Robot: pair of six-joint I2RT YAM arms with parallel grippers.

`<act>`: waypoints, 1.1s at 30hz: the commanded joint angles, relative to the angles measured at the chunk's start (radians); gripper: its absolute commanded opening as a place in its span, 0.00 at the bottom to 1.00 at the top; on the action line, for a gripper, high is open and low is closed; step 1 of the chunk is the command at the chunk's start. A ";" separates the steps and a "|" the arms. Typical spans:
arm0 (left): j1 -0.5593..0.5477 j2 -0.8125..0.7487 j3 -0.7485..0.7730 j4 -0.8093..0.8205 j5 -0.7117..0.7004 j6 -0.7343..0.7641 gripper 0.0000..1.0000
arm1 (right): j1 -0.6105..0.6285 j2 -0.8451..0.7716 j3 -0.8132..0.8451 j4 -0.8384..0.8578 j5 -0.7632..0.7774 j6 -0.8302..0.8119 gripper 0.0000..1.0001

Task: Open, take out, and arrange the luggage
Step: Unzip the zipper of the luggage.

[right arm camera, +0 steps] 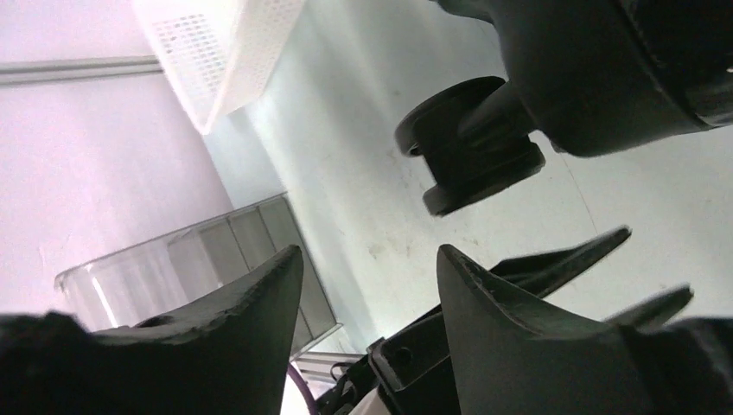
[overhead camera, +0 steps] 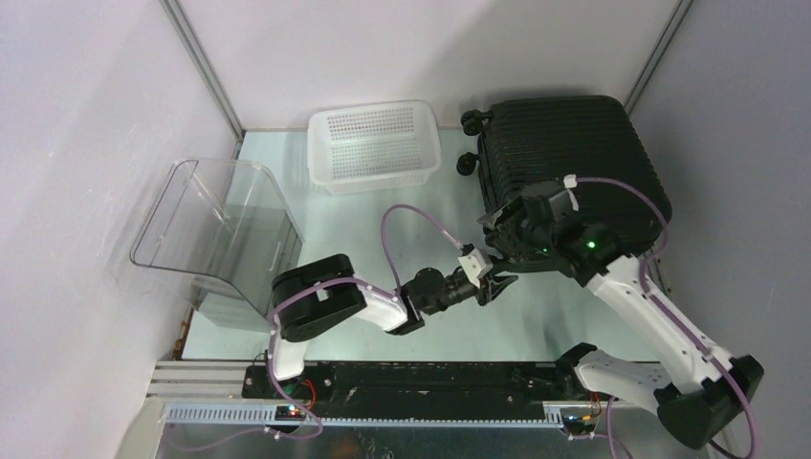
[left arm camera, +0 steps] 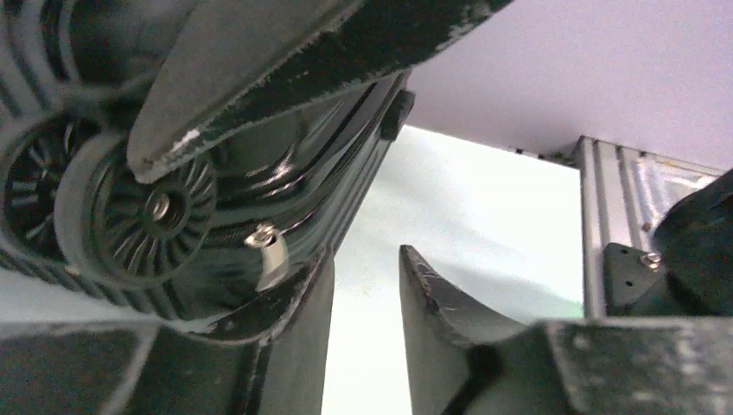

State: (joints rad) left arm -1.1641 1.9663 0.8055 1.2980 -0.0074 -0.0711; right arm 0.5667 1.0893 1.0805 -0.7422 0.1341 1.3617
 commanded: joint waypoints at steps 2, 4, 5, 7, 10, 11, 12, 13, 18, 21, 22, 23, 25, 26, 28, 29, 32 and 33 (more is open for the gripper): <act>-0.025 -0.132 -0.044 -0.054 0.049 -0.076 0.49 | -0.009 -0.130 0.010 0.000 -0.033 -0.239 0.66; -0.026 -0.168 -0.086 -0.067 0.050 -0.111 0.54 | -0.010 -0.173 0.010 -0.026 -0.041 -0.315 0.68; -0.027 -0.197 -0.117 -0.078 0.049 -0.126 0.55 | -0.009 -0.204 0.010 -0.034 -0.039 -0.346 0.68; -0.028 -0.253 -0.163 -0.113 0.038 -0.141 0.56 | -0.008 -0.255 0.010 -0.065 -0.024 -0.435 0.68; -0.028 -0.344 -0.215 -0.192 -0.045 -0.166 0.57 | -0.003 -0.343 -0.006 -0.108 0.013 -0.540 0.66; -0.028 -0.398 -0.241 -0.223 -0.070 -0.193 0.58 | 0.001 -0.363 -0.040 -0.108 0.014 -0.558 0.66; -0.027 -0.424 -0.253 -0.237 -0.109 -0.205 0.58 | 0.003 -0.406 -0.059 -0.106 0.021 -0.579 0.65; -0.024 -0.478 -0.269 -0.274 -0.121 -0.218 0.60 | 0.008 -0.427 -0.104 -0.105 0.029 -0.584 0.64; 0.033 -0.644 -0.134 -0.641 -0.144 -0.227 0.64 | 0.034 -0.565 -0.299 0.060 0.072 -0.652 0.62; 0.096 -0.665 -0.011 -0.971 -0.118 -0.226 0.65 | 0.066 -0.597 -0.422 0.166 0.123 -0.705 0.61; 0.127 -0.679 0.007 -1.045 -0.110 -0.223 0.65 | 0.082 -0.599 -0.442 0.190 0.143 -0.722 0.61; 0.140 -0.690 0.029 -1.069 -0.103 -0.214 0.65 | 0.092 -0.597 -0.481 0.244 0.180 -0.738 0.60; 0.178 -0.730 0.040 -1.118 -0.095 -0.200 0.66 | 0.118 -0.579 -0.536 0.330 0.237 -0.753 0.60; 0.204 -0.758 0.047 -1.150 -0.093 -0.192 0.67 | 0.136 -0.574 -0.553 0.358 0.257 -0.755 0.59; 0.238 -0.793 0.064 -1.212 -0.085 -0.176 0.67 | 0.164 -0.556 -0.603 0.440 0.327 -0.754 0.58; 0.249 -0.804 0.070 -1.232 -0.079 -0.169 0.67 | 0.170 -0.542 -0.636 0.489 0.367 -0.750 0.58; 0.292 -0.841 0.093 -1.317 -0.049 -0.135 0.68 | 0.188 -0.507 -0.697 0.591 0.414 -0.735 0.56; 0.298 -0.848 0.096 -1.331 -0.047 -0.129 0.68 | 0.191 -0.484 -0.707 0.650 0.425 -0.735 0.55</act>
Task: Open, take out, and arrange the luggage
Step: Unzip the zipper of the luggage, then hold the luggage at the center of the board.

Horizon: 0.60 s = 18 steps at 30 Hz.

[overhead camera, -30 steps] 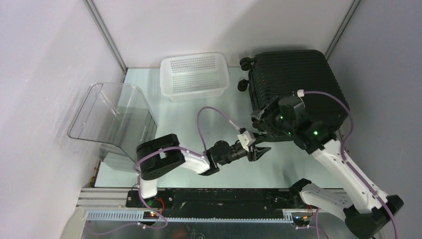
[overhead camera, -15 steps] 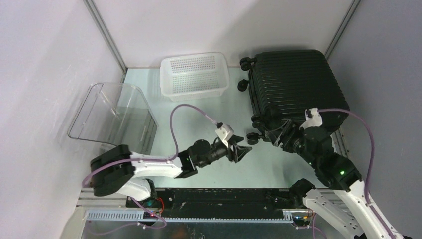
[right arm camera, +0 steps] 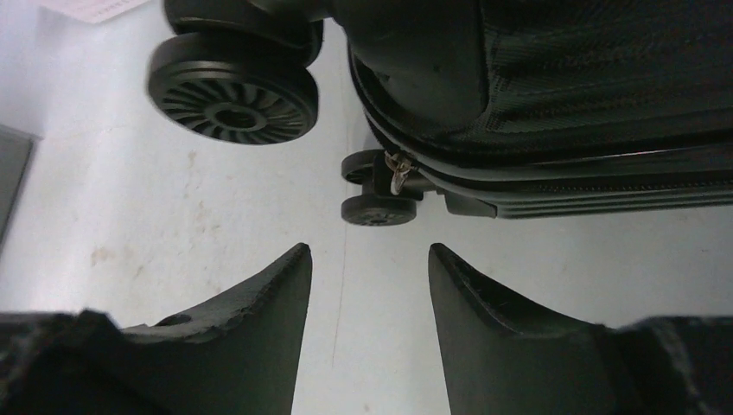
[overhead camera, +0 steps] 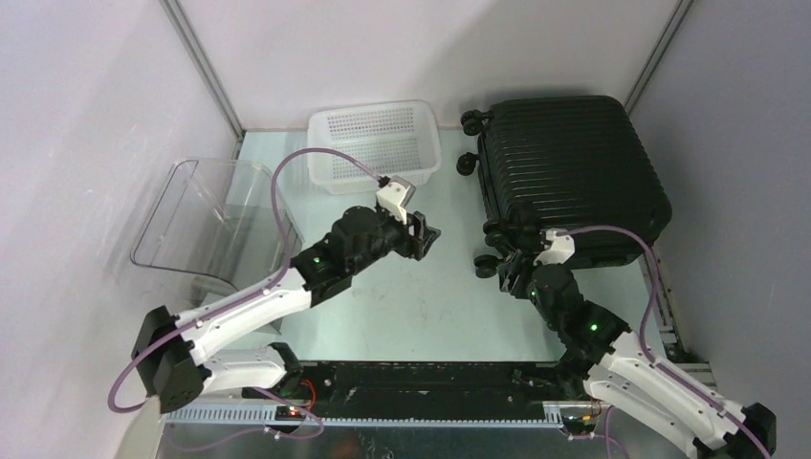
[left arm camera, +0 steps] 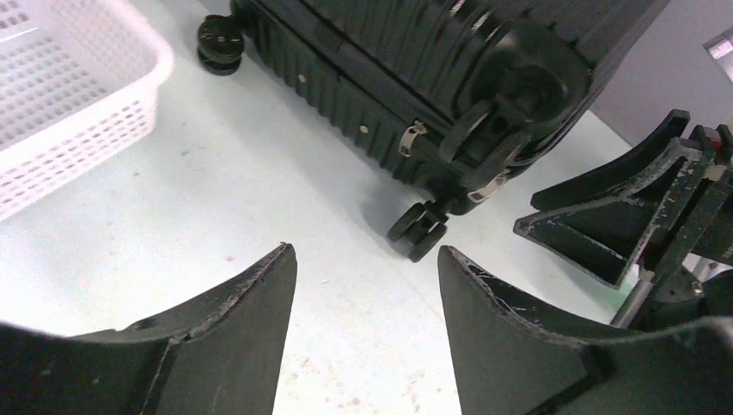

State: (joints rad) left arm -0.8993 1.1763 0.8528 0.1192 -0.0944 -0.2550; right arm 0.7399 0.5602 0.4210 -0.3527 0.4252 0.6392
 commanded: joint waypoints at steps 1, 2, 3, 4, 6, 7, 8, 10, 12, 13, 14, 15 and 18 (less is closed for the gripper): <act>0.044 -0.069 0.054 -0.175 0.042 0.065 0.68 | 0.027 0.059 -0.061 0.306 0.156 -0.013 0.54; 0.049 -0.080 0.056 -0.195 0.042 0.069 0.68 | 0.037 0.087 -0.065 0.320 0.174 -0.012 0.54; 0.051 -0.085 0.060 -0.201 0.042 0.076 0.68 | 0.044 0.101 -0.066 0.336 0.219 -0.013 0.54; 0.053 -0.098 0.061 -0.215 0.042 0.078 0.68 | 0.054 0.124 -0.065 0.340 0.244 -0.014 0.54; 0.053 -0.113 0.059 -0.229 0.042 0.082 0.68 | 0.066 0.147 -0.066 0.342 0.325 -0.003 0.54; 0.054 -0.119 0.057 -0.231 0.044 0.083 0.68 | 0.066 0.154 -0.068 0.339 0.365 0.018 0.54; 0.054 -0.130 0.055 -0.233 0.045 0.083 0.68 | 0.069 0.167 -0.068 0.338 0.382 0.031 0.53; 0.054 -0.144 0.046 -0.235 0.045 0.082 0.68 | 0.072 0.183 -0.068 0.335 0.421 0.070 0.52; 0.055 -0.156 0.038 -0.236 0.043 0.081 0.68 | 0.075 0.205 -0.072 0.335 0.447 0.104 0.51; 0.055 -0.159 0.032 -0.237 0.039 0.081 0.68 | 0.076 0.225 -0.073 0.334 0.459 0.126 0.51; 0.055 -0.165 0.026 -0.237 0.034 0.081 0.68 | 0.078 0.233 -0.072 0.334 0.463 0.134 0.50; 0.054 -0.167 0.025 -0.237 0.032 0.080 0.68 | 0.078 0.253 -0.072 0.333 0.470 0.154 0.50; 0.056 -0.177 0.019 -0.248 0.024 0.077 0.68 | 0.079 0.285 -0.058 0.315 0.492 0.198 0.46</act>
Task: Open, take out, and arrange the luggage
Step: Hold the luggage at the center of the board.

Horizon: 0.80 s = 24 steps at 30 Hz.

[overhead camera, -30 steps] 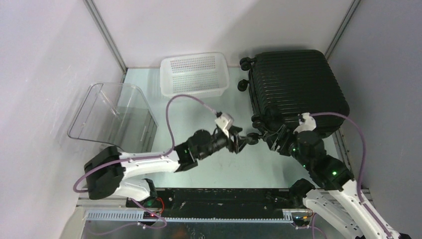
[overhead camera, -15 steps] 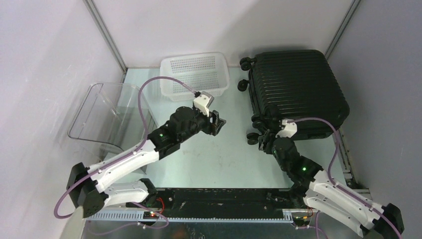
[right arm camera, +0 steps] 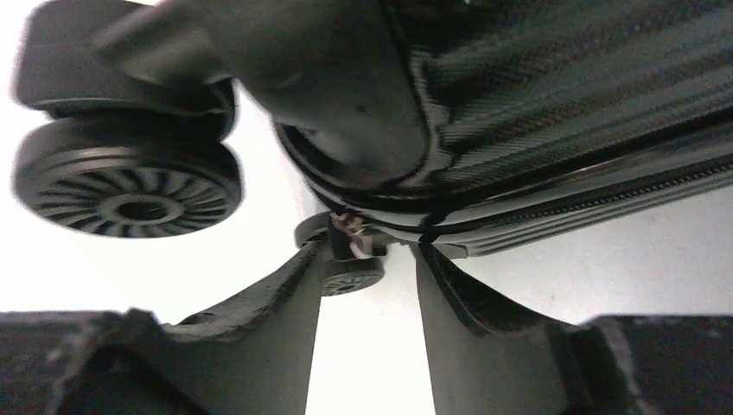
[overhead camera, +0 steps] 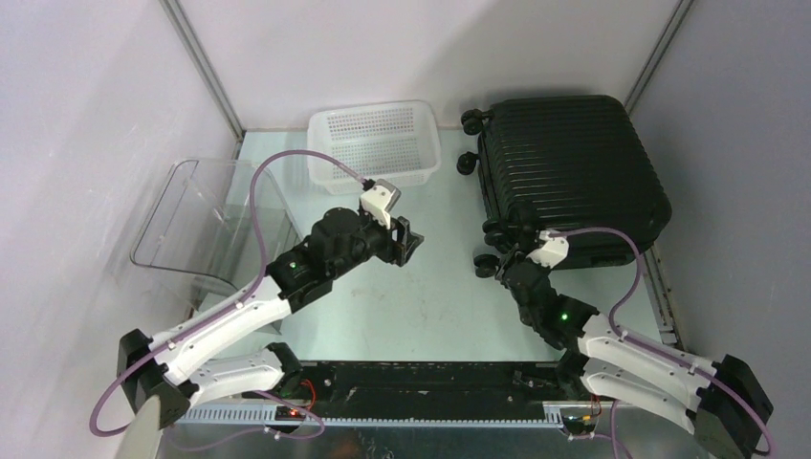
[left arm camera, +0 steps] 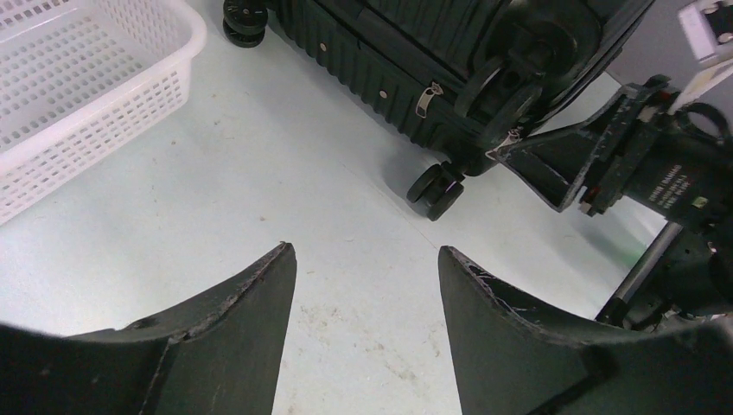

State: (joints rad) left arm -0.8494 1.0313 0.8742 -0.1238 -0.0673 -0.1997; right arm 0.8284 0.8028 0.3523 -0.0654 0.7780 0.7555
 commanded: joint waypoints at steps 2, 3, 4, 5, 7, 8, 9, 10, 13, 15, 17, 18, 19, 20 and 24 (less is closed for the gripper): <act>0.005 -0.040 -0.007 -0.007 -0.005 0.016 0.68 | -0.009 0.060 0.015 0.025 0.167 0.104 0.44; 0.005 -0.043 -0.010 -0.008 -0.006 0.014 0.68 | -0.008 0.070 0.016 0.027 0.174 0.113 0.43; 0.006 -0.049 -0.013 -0.006 -0.005 0.012 0.68 | -0.008 0.075 0.022 0.024 0.190 0.120 0.43; 0.006 -0.053 -0.014 -0.006 -0.005 0.012 0.68 | -0.009 0.084 0.026 0.011 0.199 0.138 0.41; 0.006 -0.055 -0.016 -0.007 -0.007 0.011 0.68 | -0.008 0.095 0.035 0.005 0.221 0.150 0.36; 0.006 -0.055 -0.015 -0.007 -0.007 0.012 0.68 | -0.007 0.099 0.038 0.010 0.226 0.150 0.32; 0.005 -0.056 -0.015 -0.007 -0.007 0.013 0.68 | -0.008 0.101 0.039 0.015 0.227 0.146 0.25; 0.005 -0.056 -0.016 -0.006 -0.006 0.012 0.69 | -0.008 0.103 0.039 0.033 0.217 0.122 0.22; 0.005 -0.049 -0.019 0.014 0.031 0.020 0.69 | -0.006 0.096 0.038 0.054 0.174 0.039 0.02; 0.005 -0.036 -0.012 0.041 0.094 0.046 0.71 | -0.007 0.068 0.030 0.034 0.129 0.000 0.00; 0.005 -0.018 -0.010 0.084 0.174 0.092 0.72 | -0.009 0.015 0.010 -0.009 0.087 -0.022 0.00; 0.004 -0.006 -0.010 0.101 0.203 0.111 0.72 | -0.015 -0.034 -0.001 -0.003 0.069 -0.045 0.00; 0.005 0.001 -0.011 0.133 0.246 0.158 0.72 | -0.021 -0.060 -0.027 0.030 0.022 -0.091 0.00; 0.006 0.011 -0.012 0.170 0.270 0.178 0.74 | -0.033 -0.114 -0.044 0.058 -0.001 -0.113 0.00; 0.004 0.060 -0.013 0.260 0.415 0.398 0.77 | -0.096 -0.230 -0.102 0.075 -0.112 -0.133 0.00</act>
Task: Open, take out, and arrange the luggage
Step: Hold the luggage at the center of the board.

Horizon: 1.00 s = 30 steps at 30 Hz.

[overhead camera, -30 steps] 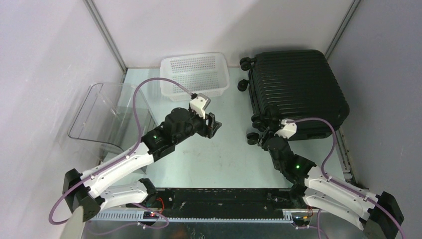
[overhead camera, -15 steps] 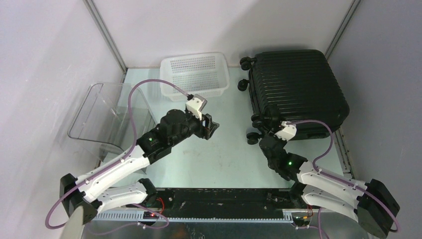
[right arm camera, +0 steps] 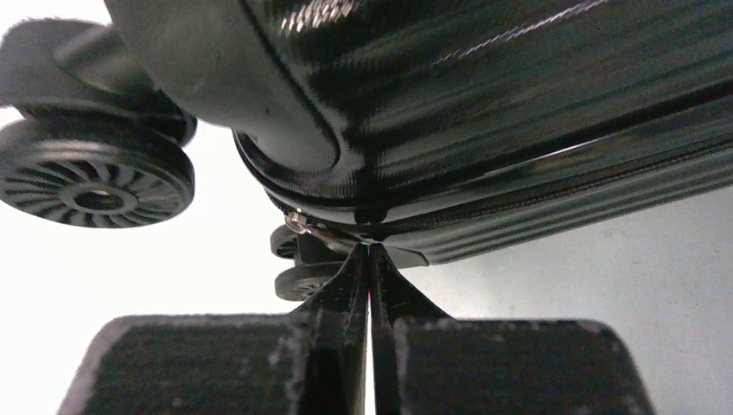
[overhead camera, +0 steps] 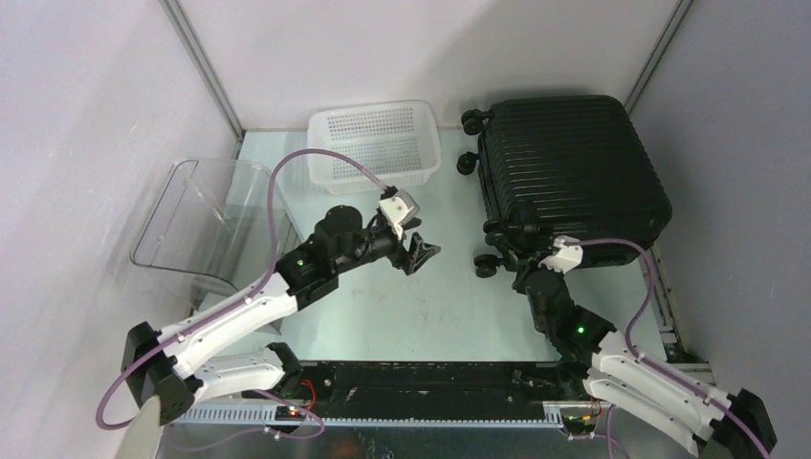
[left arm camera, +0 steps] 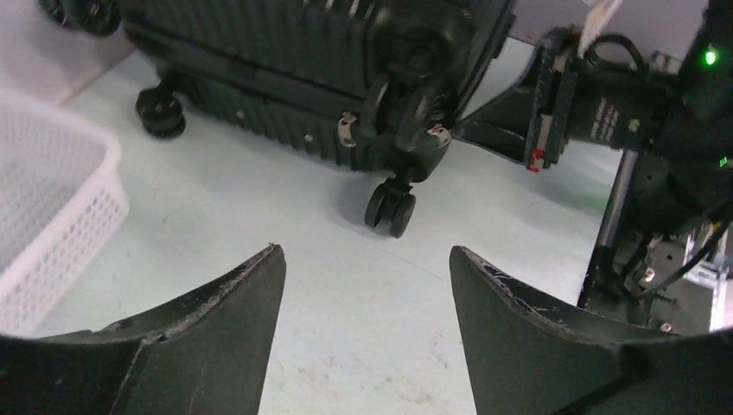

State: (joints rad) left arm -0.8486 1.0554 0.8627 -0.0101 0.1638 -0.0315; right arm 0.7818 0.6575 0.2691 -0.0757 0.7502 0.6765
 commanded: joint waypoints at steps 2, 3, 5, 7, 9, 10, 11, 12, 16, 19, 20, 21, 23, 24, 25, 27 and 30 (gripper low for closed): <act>0.004 0.085 0.028 0.154 0.211 0.295 0.79 | -0.081 -0.100 -0.028 0.081 -0.124 -0.055 0.00; 0.005 0.128 0.042 0.142 0.221 0.315 0.80 | -0.097 -0.102 -0.031 0.081 -0.138 -0.059 0.00; 0.004 0.189 0.086 0.113 0.288 0.374 0.80 | -0.115 -0.104 -0.033 0.091 -0.182 -0.081 0.00; 0.004 0.241 0.124 0.095 0.359 0.419 0.83 | -0.127 -0.097 -0.029 0.103 -0.219 -0.105 0.00; 0.004 0.285 0.148 0.101 0.416 0.454 0.84 | -0.139 -0.090 -0.024 0.100 -0.251 -0.118 0.00; 0.004 0.300 0.166 0.102 0.432 0.460 0.84 | -0.149 -0.089 -0.021 0.097 -0.281 -0.115 0.00; 0.004 0.332 0.180 0.095 0.453 0.470 0.84 | -0.155 -0.089 -0.026 0.099 -0.298 -0.114 0.00; 0.004 0.350 0.211 0.088 0.462 0.474 0.85 | -0.160 -0.088 -0.028 0.108 -0.329 -0.108 0.01; 0.005 0.459 0.302 0.055 0.500 0.487 0.87 | -0.150 -0.088 -0.038 0.090 -0.319 -0.052 0.16; 0.004 0.520 0.338 0.053 0.524 0.497 0.88 | -0.130 -0.085 -0.060 0.123 -0.292 -0.037 0.28; 0.004 0.543 0.358 0.050 0.525 0.499 0.88 | -0.111 -0.082 -0.062 0.137 -0.281 -0.036 0.30; 0.005 0.553 0.366 0.045 0.523 0.501 0.88 | -0.102 -0.075 -0.061 0.141 -0.251 -0.035 0.35; 0.004 0.578 0.389 0.052 0.515 0.496 0.89 | -0.066 -0.059 -0.058 0.160 -0.193 -0.017 0.42; 0.004 0.593 0.399 0.065 0.513 0.487 0.89 | -0.043 -0.051 -0.056 0.162 -0.174 -0.008 0.47; 0.004 0.599 0.404 0.074 0.512 0.471 0.88 | -0.032 -0.035 -0.051 0.170 -0.131 0.011 0.49; 0.004 0.616 0.413 0.098 0.505 0.445 0.89 | 0.000 -0.002 -0.040 0.182 -0.061 0.039 0.53; 0.004 0.634 0.406 0.137 0.481 0.426 0.88 | 0.048 0.052 -0.022 0.207 0.027 0.048 0.56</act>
State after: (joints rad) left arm -0.8486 1.6749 1.2381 0.0509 0.6434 0.4263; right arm 0.7845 0.6567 0.2081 0.0525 0.6010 0.6811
